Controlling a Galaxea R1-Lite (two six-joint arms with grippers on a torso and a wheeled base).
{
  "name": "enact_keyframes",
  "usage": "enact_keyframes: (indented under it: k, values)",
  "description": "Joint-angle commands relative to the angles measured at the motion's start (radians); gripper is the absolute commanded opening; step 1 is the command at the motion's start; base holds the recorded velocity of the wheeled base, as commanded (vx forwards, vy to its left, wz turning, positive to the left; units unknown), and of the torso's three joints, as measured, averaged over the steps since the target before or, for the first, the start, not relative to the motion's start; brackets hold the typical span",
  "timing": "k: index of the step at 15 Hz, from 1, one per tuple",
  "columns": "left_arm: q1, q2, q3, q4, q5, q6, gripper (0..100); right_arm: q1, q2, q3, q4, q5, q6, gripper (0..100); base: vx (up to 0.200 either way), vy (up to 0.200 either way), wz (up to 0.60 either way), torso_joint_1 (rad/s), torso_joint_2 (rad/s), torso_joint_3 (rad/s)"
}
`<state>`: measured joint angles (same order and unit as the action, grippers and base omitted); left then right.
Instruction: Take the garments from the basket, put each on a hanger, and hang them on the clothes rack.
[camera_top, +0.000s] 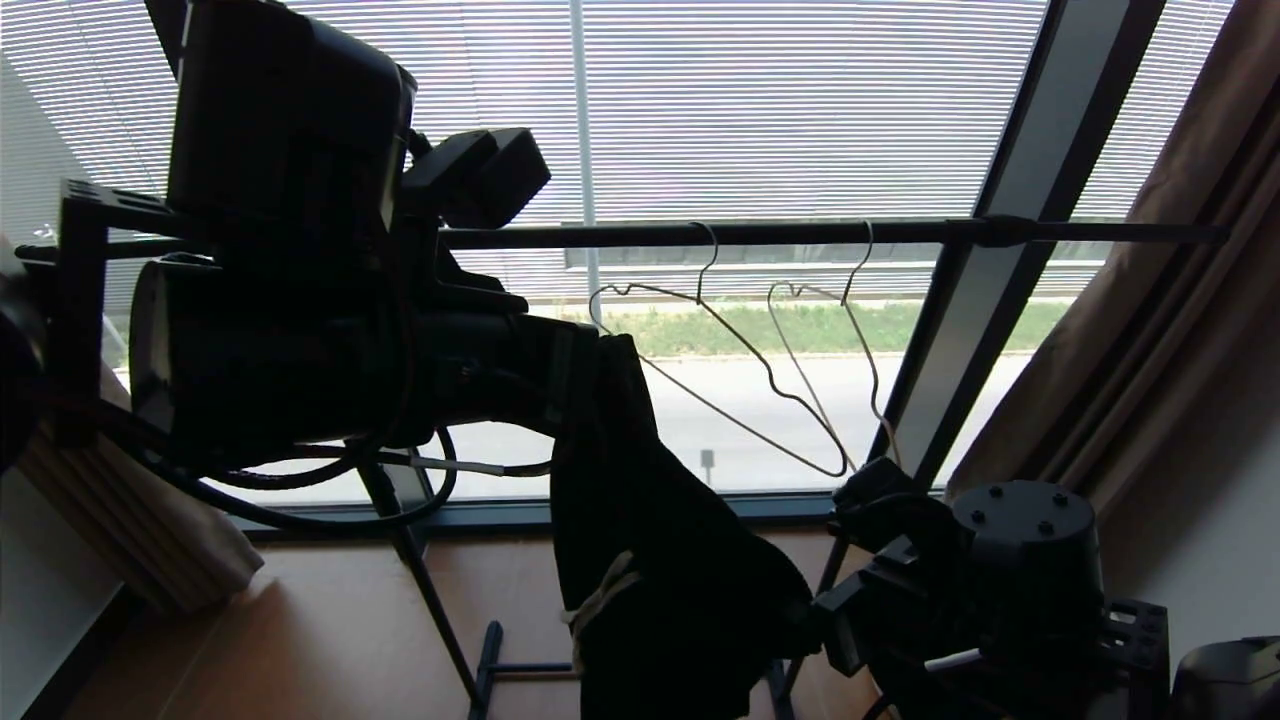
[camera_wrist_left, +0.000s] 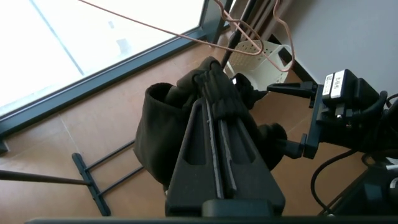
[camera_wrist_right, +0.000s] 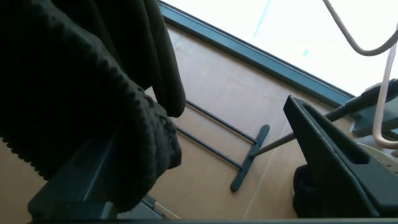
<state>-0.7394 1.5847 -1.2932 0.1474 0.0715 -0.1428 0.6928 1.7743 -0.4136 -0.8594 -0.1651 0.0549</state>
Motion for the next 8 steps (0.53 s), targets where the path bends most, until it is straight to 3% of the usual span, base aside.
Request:
enact_keyframes:
  k: [1,6,8]
  values:
    - [0.0,-0.003,0.012,0.0,0.001,-0.001,0,-0.002,-0.022,0.012,0.0,-0.001,0.011,0,0.0,0.0,0.0,0.0,0.0,0.0]
    - [-0.002,-0.035,0.129,-0.002,-0.055,0.008,0,-0.029,-0.13,0.009,0.0,-0.004,0.091,0,0.0,0.0,0.0,0.0,0.0,0.0]
    - [0.0,-0.074,0.235,-0.034,-0.176,0.015,0,-0.064,-0.21,0.004,0.014,-0.004,0.129,0,0.0,0.0,0.0,0.0,0.0,0.0]
